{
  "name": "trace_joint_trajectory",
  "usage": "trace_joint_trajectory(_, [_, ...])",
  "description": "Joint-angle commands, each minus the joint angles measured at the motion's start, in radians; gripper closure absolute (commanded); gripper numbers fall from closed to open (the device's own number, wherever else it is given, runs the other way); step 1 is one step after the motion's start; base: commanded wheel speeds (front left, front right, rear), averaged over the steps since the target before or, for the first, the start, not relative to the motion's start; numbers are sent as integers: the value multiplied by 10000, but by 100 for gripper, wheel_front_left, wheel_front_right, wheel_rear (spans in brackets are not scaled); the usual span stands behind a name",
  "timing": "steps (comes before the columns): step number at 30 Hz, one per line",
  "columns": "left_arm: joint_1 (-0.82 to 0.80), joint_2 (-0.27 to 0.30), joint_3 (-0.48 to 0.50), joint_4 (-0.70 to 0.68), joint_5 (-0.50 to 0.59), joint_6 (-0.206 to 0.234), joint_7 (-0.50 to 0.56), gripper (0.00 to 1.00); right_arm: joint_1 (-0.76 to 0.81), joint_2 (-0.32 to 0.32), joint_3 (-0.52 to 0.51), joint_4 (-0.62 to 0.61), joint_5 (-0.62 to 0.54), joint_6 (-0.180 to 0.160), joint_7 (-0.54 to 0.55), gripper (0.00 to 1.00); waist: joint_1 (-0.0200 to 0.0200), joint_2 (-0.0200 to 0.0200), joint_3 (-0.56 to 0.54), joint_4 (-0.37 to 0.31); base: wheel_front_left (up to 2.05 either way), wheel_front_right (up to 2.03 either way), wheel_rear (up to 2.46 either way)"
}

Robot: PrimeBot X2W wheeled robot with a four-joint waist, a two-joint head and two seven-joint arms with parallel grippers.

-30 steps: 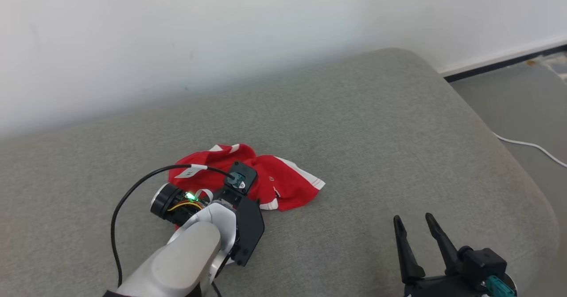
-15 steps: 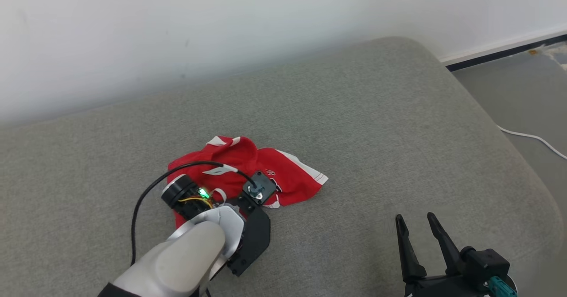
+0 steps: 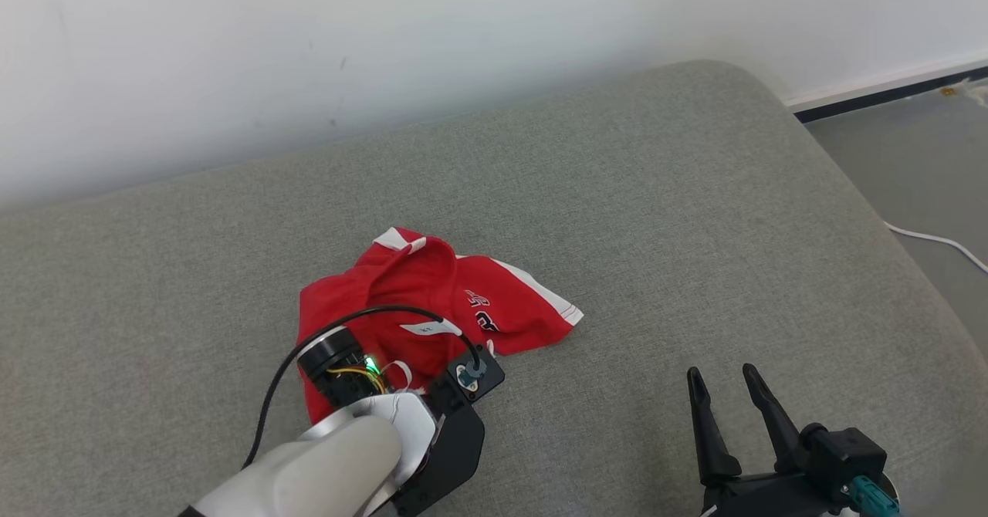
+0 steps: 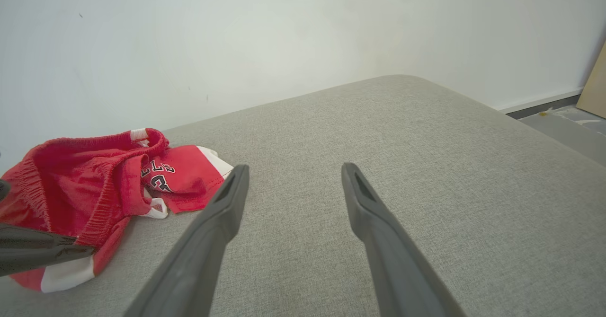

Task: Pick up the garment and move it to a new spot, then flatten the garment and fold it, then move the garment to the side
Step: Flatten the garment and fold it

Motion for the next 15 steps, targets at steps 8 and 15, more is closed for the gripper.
trace_joint_trajectory(8, [-88, -888, 2313, -1126, -2100, 426, -2214, 100, -55, 19, -85, -11, -37, 35, 4, 0, 0, -1, 5, 115, 0, 0, 0])
trace_joint_trajectory(15, [-886, -2071, 4479, -2032, -4267, 181, -4991, 100, -138, 18, 94, 95, 63, 35, -28, 0, 0, -1, -31, 141, 0, 0, 0])
